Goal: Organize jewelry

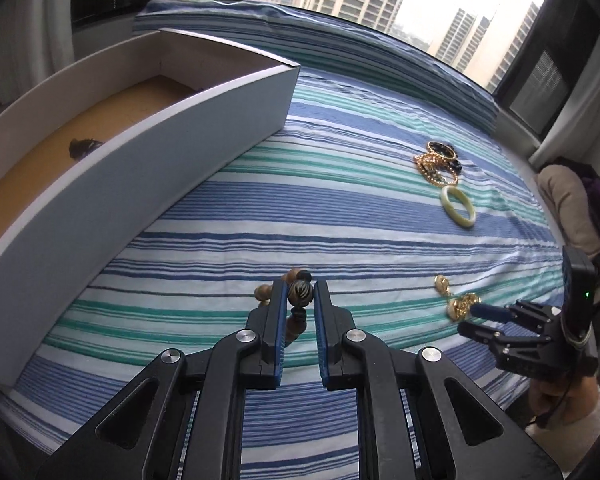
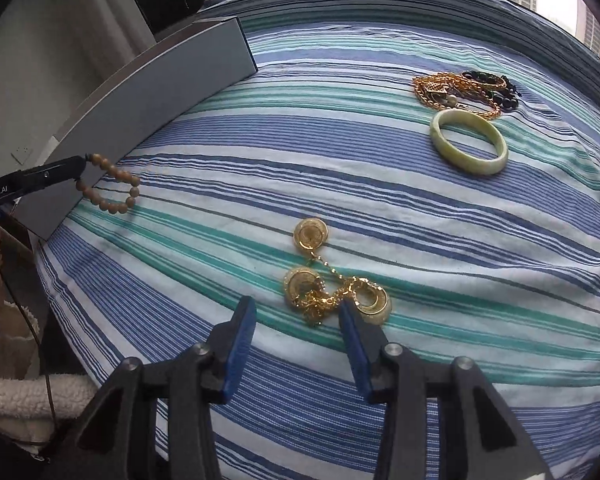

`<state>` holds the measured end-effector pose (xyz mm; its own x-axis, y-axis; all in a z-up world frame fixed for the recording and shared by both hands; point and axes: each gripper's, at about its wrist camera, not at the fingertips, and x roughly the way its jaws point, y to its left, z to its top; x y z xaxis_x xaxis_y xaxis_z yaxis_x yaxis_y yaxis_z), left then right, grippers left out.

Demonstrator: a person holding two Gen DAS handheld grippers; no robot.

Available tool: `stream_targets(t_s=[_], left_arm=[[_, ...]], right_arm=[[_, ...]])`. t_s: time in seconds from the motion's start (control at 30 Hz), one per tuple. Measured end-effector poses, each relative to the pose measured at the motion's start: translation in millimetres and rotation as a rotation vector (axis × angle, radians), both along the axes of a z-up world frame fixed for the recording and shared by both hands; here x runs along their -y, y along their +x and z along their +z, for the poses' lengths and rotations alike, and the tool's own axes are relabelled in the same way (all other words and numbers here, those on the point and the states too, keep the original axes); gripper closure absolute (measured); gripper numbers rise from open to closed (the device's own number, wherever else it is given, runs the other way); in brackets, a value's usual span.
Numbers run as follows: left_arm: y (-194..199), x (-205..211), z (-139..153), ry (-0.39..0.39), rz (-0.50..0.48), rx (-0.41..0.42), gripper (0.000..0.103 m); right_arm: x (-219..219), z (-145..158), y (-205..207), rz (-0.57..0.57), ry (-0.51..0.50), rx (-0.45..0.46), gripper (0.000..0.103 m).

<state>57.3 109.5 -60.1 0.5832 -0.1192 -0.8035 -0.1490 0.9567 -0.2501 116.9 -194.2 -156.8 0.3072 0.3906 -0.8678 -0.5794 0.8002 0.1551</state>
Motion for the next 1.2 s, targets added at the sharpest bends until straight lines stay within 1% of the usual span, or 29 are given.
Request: stream_targets(t_s=[0.07,0.1,0.17,0.27,0.33,0.37,0.4,0.47,0.5,0.53,0.7,0.77,0.83,0.87,0.9,0.93,0.97,1.07,1.13,1.17,1.2], left_arm=[[0,1,-2,-0.011,0.002,-0.002,0.092],[0,1,-3,-0.014,0.004,-0.002,0.092],[-2,1,-3,-0.018,0.005,-0.002,0.092],[-4,3,0,-0.015,-0.002,0.002,0.092],[-6,5,2,-0.010,-0.011,0.009,0.092],[-7,5,4,-0.007,-0.015,0.012,0.092],[-7,6,5,-0.004,-0.018,0.015,0.092],[-9,7,9,-0.002,-0.020,0.019,0.092],[-10,6,11,-0.004,-0.021,0.021,0.092],[-10,6,13,-0.003,-0.023,0.022,0.092],[-12,4,23,0.004,-0.019,0.032,0.092],[-13,3,25,0.005,-0.015,0.035,0.092],[-15,3,25,0.005,-0.011,0.037,0.092],[-16,3,25,0.004,-0.010,0.036,0.092],[-17,3,25,0.004,-0.009,0.036,0.092],[-18,3,24,0.004,-0.008,0.035,0.091],[-18,3,24,0.003,-0.007,0.034,0.092],[-19,1,20,0.001,-0.001,0.023,0.091],[-18,0,17,0.000,0.004,0.012,0.091],[-18,-1,15,-0.002,0.005,0.007,0.091],[-18,-1,14,-0.004,0.006,0.003,0.091]], right_arm=[[-4,-6,5,-0.024,-0.017,-0.006,0.059],[-5,-7,7,-0.036,-0.009,-0.005,0.059],[-10,-8,9,-0.057,0.008,0.012,0.058],[-18,-10,8,-0.060,-0.004,0.064,0.057],[-18,-10,5,-0.064,-0.032,0.091,0.071],[-15,-8,6,-0.073,-0.019,0.086,0.074],[-10,-7,7,-0.085,0.008,0.064,0.079],[-5,2,7,-0.098,0.032,0.071,0.090],[-3,9,5,-0.096,0.034,0.080,0.101],[-2,15,4,-0.087,0.046,0.076,0.103],[9,48,1,-0.078,0.132,0.061,0.103],[13,59,2,-0.080,0.136,0.075,0.103],[11,60,7,-0.071,0.091,0.094,0.099],[9,56,9,-0.062,0.057,0.090,0.094],[7,48,13,-0.052,0.027,0.075,0.069],[5,40,15,-0.050,0.004,0.064,0.057],[4,31,16,-0.057,-0.015,0.073,0.048],[-6,6,16,-0.027,-0.065,0.080,0.048],[-10,3,9,0.008,-0.032,0.126,0.046],[-13,0,8,0.032,-0.023,0.122,0.046],[-15,-5,9,0.037,-0.038,0.103,0.048]])
